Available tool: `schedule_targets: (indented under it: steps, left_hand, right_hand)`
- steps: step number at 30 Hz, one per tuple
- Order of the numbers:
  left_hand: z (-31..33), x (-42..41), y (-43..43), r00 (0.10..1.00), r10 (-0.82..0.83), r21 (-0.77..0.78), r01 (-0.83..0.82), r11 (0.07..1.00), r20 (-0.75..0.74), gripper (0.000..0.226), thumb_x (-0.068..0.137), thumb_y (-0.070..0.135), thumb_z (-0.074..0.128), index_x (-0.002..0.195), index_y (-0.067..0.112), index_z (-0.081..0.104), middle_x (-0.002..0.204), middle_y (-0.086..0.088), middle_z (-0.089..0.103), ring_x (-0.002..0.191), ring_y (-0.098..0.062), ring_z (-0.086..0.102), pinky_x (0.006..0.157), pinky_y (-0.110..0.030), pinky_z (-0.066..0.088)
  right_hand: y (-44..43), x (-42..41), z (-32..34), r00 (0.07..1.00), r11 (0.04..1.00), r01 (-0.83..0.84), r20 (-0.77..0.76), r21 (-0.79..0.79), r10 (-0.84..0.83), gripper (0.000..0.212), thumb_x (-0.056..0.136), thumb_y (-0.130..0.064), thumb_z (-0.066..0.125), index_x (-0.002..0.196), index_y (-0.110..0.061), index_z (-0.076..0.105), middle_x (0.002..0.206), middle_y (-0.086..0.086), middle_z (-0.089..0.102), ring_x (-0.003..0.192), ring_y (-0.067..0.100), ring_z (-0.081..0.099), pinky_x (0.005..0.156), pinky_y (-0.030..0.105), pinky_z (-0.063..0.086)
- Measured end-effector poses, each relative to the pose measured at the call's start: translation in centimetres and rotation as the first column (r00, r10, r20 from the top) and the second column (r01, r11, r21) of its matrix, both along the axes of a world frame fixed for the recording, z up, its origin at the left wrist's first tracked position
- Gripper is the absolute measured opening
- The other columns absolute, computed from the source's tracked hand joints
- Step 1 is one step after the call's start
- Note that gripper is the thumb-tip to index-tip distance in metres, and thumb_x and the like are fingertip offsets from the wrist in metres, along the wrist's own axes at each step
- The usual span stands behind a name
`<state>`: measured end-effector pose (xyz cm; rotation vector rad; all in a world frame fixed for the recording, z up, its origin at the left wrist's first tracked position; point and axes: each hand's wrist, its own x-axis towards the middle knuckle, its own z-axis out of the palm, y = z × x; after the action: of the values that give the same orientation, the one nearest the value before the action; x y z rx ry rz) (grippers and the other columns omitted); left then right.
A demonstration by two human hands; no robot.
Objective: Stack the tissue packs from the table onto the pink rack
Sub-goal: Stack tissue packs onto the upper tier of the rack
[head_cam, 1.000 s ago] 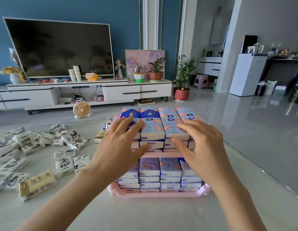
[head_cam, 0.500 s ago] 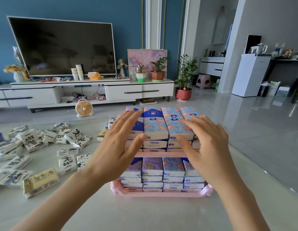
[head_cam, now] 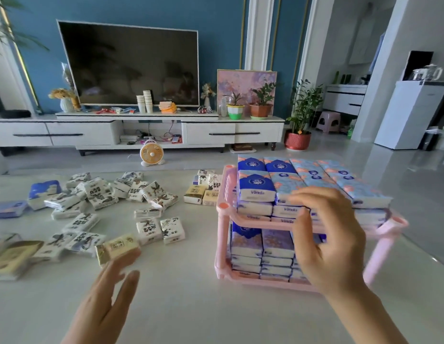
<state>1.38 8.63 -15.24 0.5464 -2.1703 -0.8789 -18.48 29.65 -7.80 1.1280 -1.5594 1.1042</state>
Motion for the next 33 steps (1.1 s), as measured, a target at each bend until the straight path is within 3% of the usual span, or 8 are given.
schedule_targets:
  steps: [4, 7, 11, 14, 16, 18, 21, 33]
  left_hand:
    - [4.0, -1.9, 0.7, 0.981, -0.142, 0.043, 0.148, 0.988, -0.135, 0.044, 0.076, 0.061, 0.040, 0.115, 0.046, 0.053, 0.116, 0.028, 0.059, 0.107, 0.008, 0.055, 0.082, -0.012, 0.043]
    - [8.9, -6.6, 1.8, 0.895, -0.224, 0.278, 0.345, 0.897, -0.386, 0.038, 0.079, 0.049, 0.048, 0.111, 0.030, 0.059, 0.117, 0.013, 0.063, 0.111, -0.001, 0.056, 0.092, -0.023, 0.043]
    - [13.3, -13.7, 2.9, 0.882, -0.328, 0.502, 0.464, 0.730, -0.338, 0.041, 0.099, 0.029, 0.036, 0.136, 0.013, 0.040, 0.139, -0.005, 0.045, 0.127, -0.017, 0.043, 0.106, -0.034, 0.034]
    - [14.4, -17.8, 4.0, 0.917, -0.295, 0.676, 0.398, 0.620, -0.269, 0.047, 0.098, 0.031, 0.037, 0.140, 0.009, 0.036, 0.144, -0.010, 0.039, 0.132, -0.025, 0.036, 0.109, -0.041, 0.031]
    - [14.8, -19.8, 4.9, 0.957, -0.215, 0.766, 0.284, 0.577, -0.193, 0.047, 0.097, 0.034, 0.040, 0.137, 0.009, 0.038, 0.139, -0.010, 0.043, 0.125, -0.025, 0.045, 0.098, -0.041, 0.041]
    - [14.3, -20.4, 5.4, 0.969, -0.227, 0.830, 0.208, 0.518, -0.101, 0.038, 0.097, 0.037, 0.040, 0.116, 0.006, 0.049, 0.107, -0.010, 0.062, 0.084, -0.022, 0.067, 0.065, -0.034, 0.054]
    - [13.7, -20.7, 5.5, 0.971, -0.236, 0.845, 0.100, 0.525, 0.031, 0.039, 0.093, 0.046, 0.043, 0.090, 0.008, 0.052, 0.053, -0.008, 0.066, 0.039, -0.020, 0.062, 0.042, -0.028, 0.051]
    - [13.5, -20.8, 5.1, 0.961, -0.222, 0.849, -0.023, 0.529, 0.164, 0.029, 0.096, 0.032, 0.046, 0.096, 0.004, 0.055, 0.060, -0.014, 0.067, 0.042, -0.024, 0.063, 0.041, -0.035, 0.053]
  right_hand:
    - [3.1, -3.0, 2.0, 0.963, 0.960, 0.106, 0.268, -0.260, -0.034, 0.022, 0.078, -0.001, 0.043, 0.090, -0.013, 0.058, 0.087, -0.005, 0.060, 0.088, -0.003, 0.052, 0.084, 0.016, 0.039]
    - [6.0, -6.2, 3.7, 0.816, 0.891, 0.154, 0.564, -0.427, 0.129, 0.020, 0.076, -0.011, 0.047, 0.081, -0.028, 0.056, 0.079, -0.024, 0.065, 0.084, -0.008, 0.057, 0.084, 0.015, 0.042]
    - [7.2, -10.6, 5.4, 0.495, 0.953, 0.124, 0.849, -0.276, 0.182, 0.008, 0.089, -0.021, 0.054, 0.089, -0.025, 0.060, 0.106, 0.000, 0.063, 0.106, 0.017, 0.058, 0.095, 0.031, 0.042]
    - [6.8, -11.7, 6.1, 0.295, 0.978, 0.002, 0.935, -0.208, 0.198, 0.013, 0.095, -0.025, 0.048, 0.099, -0.018, 0.058, 0.098, 0.000, 0.063, 0.087, 0.009, 0.062, 0.074, 0.019, 0.047]
    - [6.4, -11.9, 6.3, 0.135, 0.976, -0.120, 0.971, -0.182, 0.198, 0.021, 0.096, -0.030, 0.045, 0.090, -0.016, 0.060, 0.077, -0.005, 0.065, 0.065, 0.003, 0.061, 0.058, 0.018, 0.046]
    - [5.9, -12.3, 6.0, 0.015, 0.967, -0.203, 0.987, -0.155, 0.161, 0.028, 0.093, -0.039, 0.049, 0.092, -0.016, 0.064, 0.079, 0.000, 0.071, 0.070, 0.013, 0.067, 0.066, 0.027, 0.052]
    - [5.2, -13.0, 5.5, -0.011, 0.974, -0.204, 0.995, -0.095, 0.095, 0.051, 0.082, -0.055, 0.055, 0.119, -0.021, 0.059, 0.124, 0.005, 0.060, 0.113, 0.026, 0.057, 0.098, 0.044, 0.044]
    - [4.8, -13.4, 5.0, 0.046, 0.974, -0.227, 0.999, 0.003, 0.008, 0.033, 0.089, -0.054, 0.047, 0.108, -0.028, 0.057, 0.129, 0.000, 0.053, 0.120, 0.025, 0.050, 0.102, 0.049, 0.040]
